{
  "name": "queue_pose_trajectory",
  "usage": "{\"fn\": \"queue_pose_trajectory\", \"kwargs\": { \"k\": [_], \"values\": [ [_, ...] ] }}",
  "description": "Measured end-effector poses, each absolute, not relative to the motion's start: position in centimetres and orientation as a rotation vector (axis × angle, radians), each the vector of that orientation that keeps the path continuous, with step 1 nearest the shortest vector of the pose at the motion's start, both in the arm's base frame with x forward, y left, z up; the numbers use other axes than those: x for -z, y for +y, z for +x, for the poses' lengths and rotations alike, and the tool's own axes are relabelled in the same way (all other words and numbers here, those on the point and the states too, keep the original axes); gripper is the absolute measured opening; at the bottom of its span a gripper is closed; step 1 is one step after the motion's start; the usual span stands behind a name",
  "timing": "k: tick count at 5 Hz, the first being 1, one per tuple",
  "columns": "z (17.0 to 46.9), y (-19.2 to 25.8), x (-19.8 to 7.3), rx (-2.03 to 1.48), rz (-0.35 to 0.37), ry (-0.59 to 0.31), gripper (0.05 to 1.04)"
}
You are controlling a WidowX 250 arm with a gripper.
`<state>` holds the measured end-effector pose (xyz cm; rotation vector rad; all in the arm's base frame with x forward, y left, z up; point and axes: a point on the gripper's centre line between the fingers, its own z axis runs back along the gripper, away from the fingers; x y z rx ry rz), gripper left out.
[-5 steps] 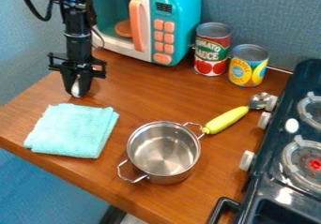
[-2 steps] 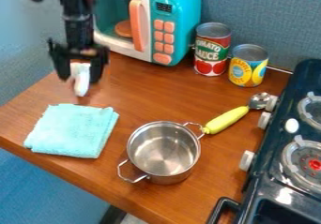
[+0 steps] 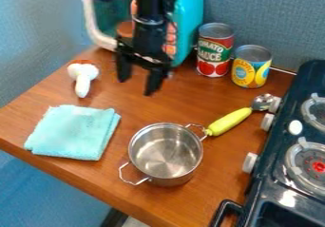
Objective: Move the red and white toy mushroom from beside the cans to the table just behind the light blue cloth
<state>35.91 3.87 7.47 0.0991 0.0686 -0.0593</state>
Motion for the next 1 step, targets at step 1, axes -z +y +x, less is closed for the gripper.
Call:
{"fn": "queue_pose_trajectory", "kwargs": {
  "k": [1],
  "values": [
    [35.72, -0.4, -6.34, 0.209, 0.068, 0.055, 1.001]
  ]
}}
